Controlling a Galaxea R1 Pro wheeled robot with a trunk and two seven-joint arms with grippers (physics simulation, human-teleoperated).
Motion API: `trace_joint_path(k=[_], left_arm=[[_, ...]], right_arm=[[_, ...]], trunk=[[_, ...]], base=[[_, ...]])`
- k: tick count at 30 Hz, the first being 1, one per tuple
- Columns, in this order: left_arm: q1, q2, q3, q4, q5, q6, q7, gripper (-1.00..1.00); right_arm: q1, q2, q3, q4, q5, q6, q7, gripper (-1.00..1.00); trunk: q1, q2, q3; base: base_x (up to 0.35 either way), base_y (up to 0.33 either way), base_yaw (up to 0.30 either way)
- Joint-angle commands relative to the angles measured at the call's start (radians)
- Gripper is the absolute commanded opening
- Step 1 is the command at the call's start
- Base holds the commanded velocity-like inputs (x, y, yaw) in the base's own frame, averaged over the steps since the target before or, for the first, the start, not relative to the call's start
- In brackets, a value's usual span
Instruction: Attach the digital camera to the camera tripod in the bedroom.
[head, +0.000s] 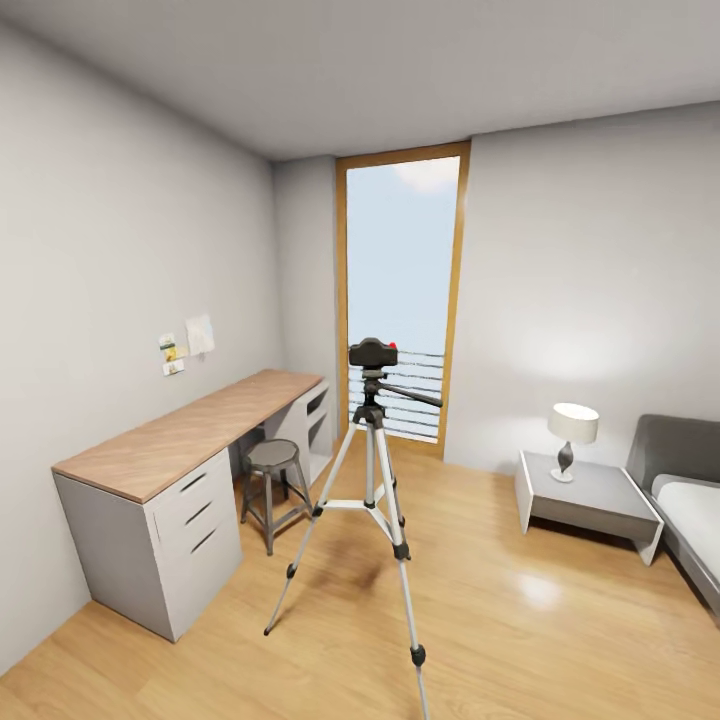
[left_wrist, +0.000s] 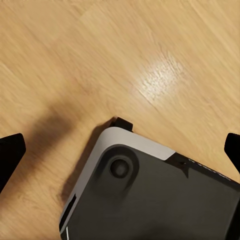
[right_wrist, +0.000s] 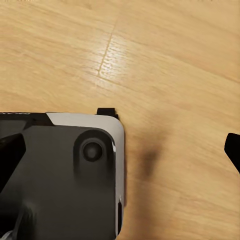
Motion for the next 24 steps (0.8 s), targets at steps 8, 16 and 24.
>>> trace_joint_path(k=[8,16,24], left_arm=[[0.000,0.001,-0.009,-0.001,0.005,-0.001,0.004,1.00],[0.000,0.000,-0.008,-0.009,0.002,0.000,0.005,1.00],[0.000,0.001,-0.009,-0.012,0.002,0.000,0.005,1.00]], right_arm=[[-0.001,0.000,0.006,0.002,-0.005,-0.006,0.005,1.00],[-0.001,0.000,0.006,0.002,-0.005,-0.008,0.005,1.00],[-0.001,0.000,0.006,0.003,-0.005,-0.007,0.005,1.00]], trunk=[[0.000,-0.001,0.000],[0.000,-0.001,0.000],[0.000,-0.001,0.000]], base=[[0.000,0.000,0.000],[0.000,0.000,0.000],[0.000,0.000,0.000]])
